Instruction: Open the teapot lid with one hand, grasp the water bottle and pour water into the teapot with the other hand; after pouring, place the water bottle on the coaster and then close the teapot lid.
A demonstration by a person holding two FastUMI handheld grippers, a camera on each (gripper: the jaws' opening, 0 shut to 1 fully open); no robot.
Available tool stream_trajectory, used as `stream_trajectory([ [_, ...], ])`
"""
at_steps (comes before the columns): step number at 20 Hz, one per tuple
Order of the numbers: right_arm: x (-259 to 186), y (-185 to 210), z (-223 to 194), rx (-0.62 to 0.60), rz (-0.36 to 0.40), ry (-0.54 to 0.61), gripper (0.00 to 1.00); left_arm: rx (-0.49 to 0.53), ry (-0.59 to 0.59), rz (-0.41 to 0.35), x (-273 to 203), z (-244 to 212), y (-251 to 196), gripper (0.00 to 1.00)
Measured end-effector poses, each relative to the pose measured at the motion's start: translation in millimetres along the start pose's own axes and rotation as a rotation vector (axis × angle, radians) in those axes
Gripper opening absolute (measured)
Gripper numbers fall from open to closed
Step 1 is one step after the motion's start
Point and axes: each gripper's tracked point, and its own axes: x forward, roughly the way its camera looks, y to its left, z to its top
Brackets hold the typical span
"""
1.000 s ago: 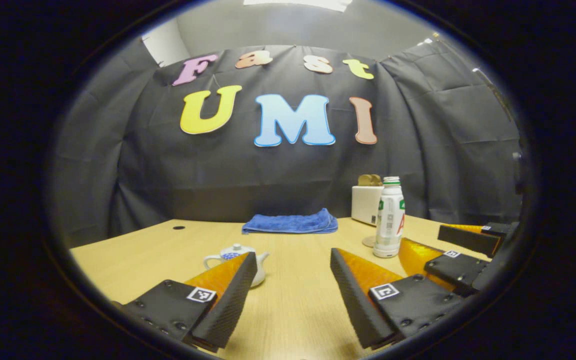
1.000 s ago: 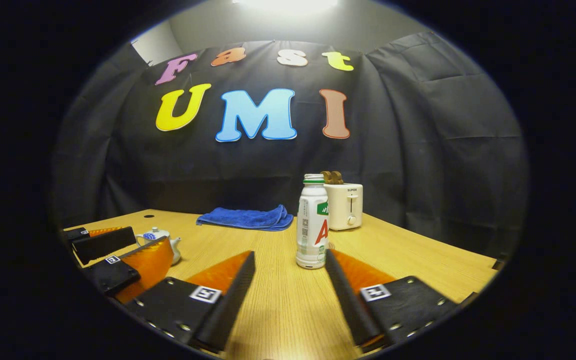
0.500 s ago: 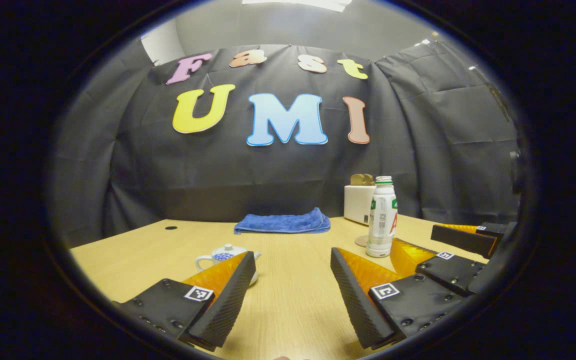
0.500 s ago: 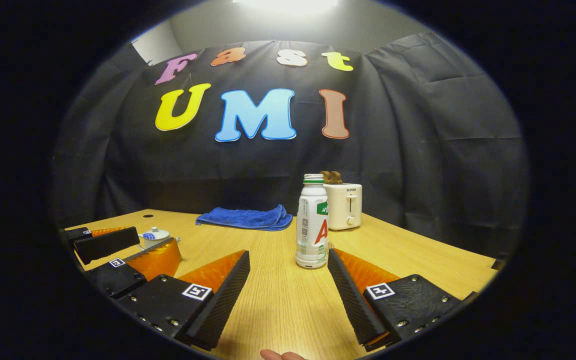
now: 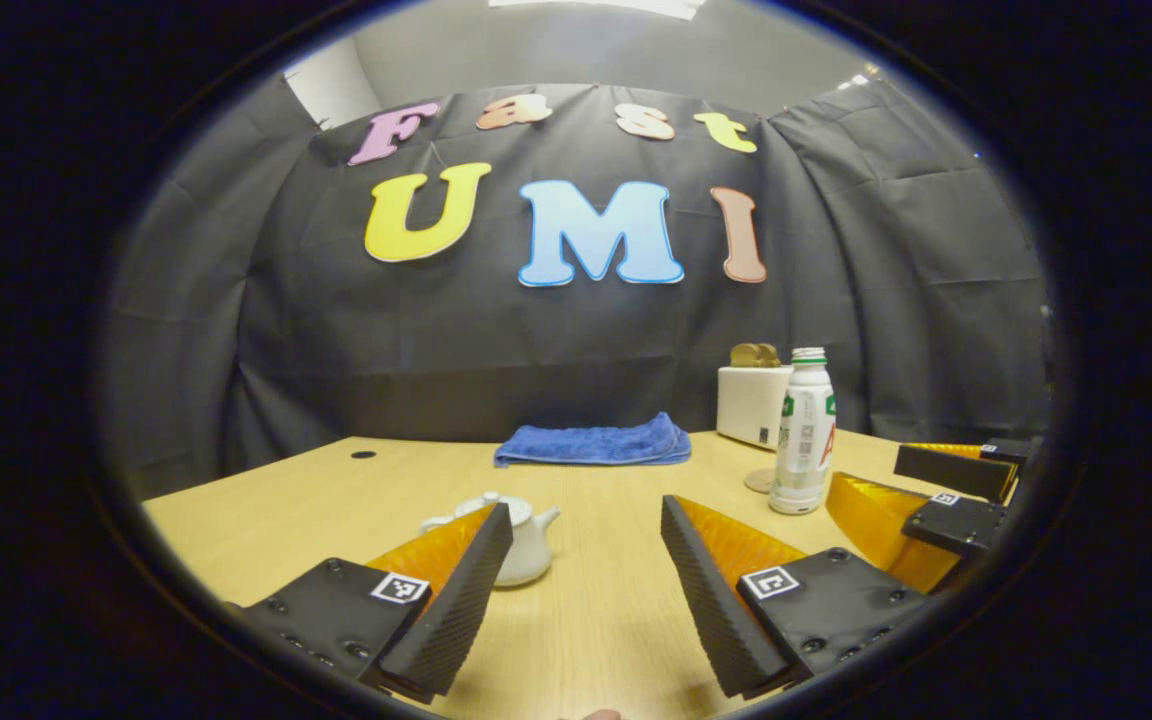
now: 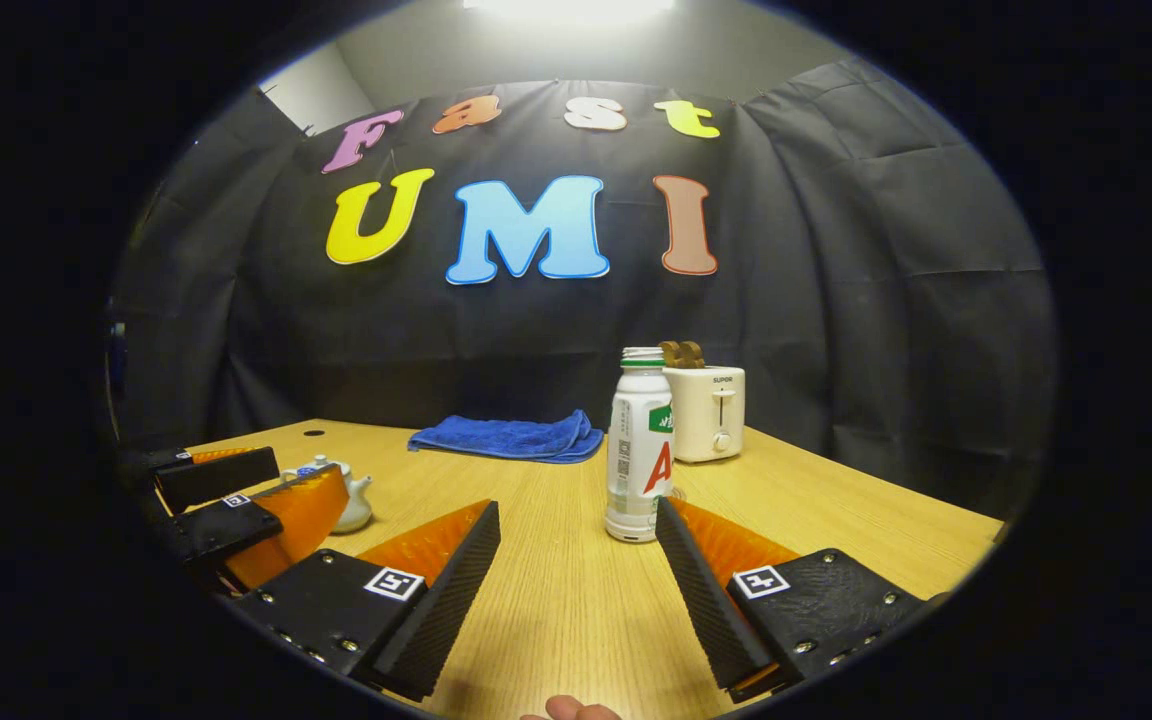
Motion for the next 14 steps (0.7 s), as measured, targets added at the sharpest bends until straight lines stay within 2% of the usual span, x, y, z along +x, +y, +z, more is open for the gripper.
stream_trajectory([
  [6, 9, 0, 5, -0.053, 0.000, 0.012, 0.97, -0.010, -0.015, 0.029, 27, 14, 37, 1.00],
  [8, 11, -1, 3, -0.037, 0.005, 0.026, 0.96, -0.017, -0.015, 0.043, 43, 20, 54, 1.00],
  [14, 14, -5, 5, -0.026, -0.005, 0.028, 0.96, -0.058, 0.069, 0.074, 87, 0, 84, 1.00],
])
